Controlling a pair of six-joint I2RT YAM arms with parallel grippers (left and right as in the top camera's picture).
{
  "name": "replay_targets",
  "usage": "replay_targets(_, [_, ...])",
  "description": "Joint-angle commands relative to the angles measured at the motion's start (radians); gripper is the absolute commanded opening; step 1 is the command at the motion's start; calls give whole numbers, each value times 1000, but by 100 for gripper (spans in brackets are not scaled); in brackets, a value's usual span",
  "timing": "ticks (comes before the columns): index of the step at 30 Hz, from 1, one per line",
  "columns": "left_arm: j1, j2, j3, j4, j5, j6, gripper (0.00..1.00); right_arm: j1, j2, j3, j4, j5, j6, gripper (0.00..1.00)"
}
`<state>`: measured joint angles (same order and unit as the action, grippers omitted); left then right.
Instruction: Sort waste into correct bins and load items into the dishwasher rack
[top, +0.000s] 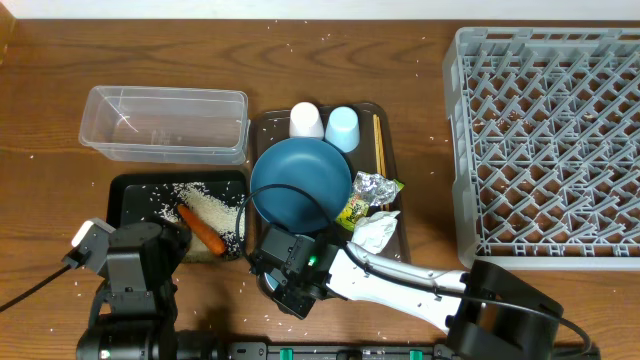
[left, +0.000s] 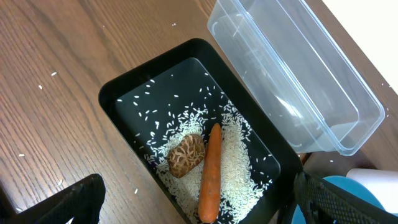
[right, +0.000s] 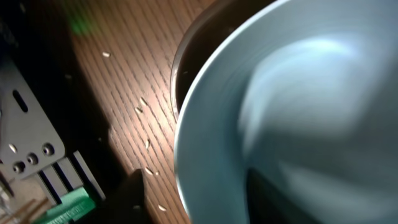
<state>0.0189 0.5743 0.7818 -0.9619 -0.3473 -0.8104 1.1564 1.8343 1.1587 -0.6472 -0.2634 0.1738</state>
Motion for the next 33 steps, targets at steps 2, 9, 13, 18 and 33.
replay_targets(2, [4, -1, 1, -1, -20, 2, 98, 12, -2, 6, 1, 5, 12, 28])
replay_targets(9, [4, -1, 1, -1, -21, 2, 98, 12, -2, 6, -8, 5, 13, 14])
replay_targets(13, [4, -1, 1, -1, -21, 2, 98, 11, -4, 6, -10, 5, 24, 2])
replay_targets(18, [4, -1, 1, -1, -20, 2, 98, 10, -19, 20, -31, 5, 35, 1])
replay_targets(33, [4, -1, 1, -1, -21, 2, 98, -83, -239, 118, -112, 5, 69, 1])
